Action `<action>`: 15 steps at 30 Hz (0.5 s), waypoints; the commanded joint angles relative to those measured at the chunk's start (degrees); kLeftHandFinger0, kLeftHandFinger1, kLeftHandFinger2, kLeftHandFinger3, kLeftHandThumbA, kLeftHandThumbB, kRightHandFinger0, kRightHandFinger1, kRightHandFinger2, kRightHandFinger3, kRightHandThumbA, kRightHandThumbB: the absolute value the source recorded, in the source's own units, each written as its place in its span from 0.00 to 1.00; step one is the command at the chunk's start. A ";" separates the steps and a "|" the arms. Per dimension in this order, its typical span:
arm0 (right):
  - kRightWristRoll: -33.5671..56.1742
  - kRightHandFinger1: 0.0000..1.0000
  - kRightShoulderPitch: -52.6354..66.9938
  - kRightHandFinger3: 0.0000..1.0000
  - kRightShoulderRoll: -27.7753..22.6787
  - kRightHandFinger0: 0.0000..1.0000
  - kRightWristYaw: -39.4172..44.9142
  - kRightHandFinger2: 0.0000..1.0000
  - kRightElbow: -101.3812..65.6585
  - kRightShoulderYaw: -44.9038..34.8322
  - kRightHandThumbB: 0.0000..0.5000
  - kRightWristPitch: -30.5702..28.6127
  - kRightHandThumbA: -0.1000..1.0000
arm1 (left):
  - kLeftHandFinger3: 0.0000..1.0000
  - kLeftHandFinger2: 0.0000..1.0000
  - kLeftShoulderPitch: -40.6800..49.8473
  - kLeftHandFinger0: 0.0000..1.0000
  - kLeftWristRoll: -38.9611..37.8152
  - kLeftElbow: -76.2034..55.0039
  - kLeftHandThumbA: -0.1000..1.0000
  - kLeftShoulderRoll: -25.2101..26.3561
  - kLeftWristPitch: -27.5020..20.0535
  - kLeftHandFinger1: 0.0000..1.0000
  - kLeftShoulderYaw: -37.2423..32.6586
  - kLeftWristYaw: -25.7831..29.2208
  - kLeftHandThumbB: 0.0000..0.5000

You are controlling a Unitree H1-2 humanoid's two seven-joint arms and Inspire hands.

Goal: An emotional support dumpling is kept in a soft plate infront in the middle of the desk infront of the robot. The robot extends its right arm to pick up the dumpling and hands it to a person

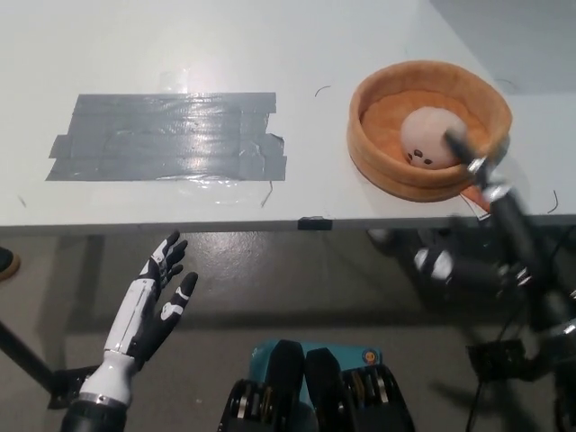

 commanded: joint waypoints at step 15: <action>-7.70 1.00 -37.84 1.00 -16.27 1.00 15.08 1.00 31.66 11.94 0.74 15.13 0.96 | 1.00 1.00 -0.03 1.00 0.32 -0.86 0.84 -0.19 -2.97 1.00 0.93 0.69 0.55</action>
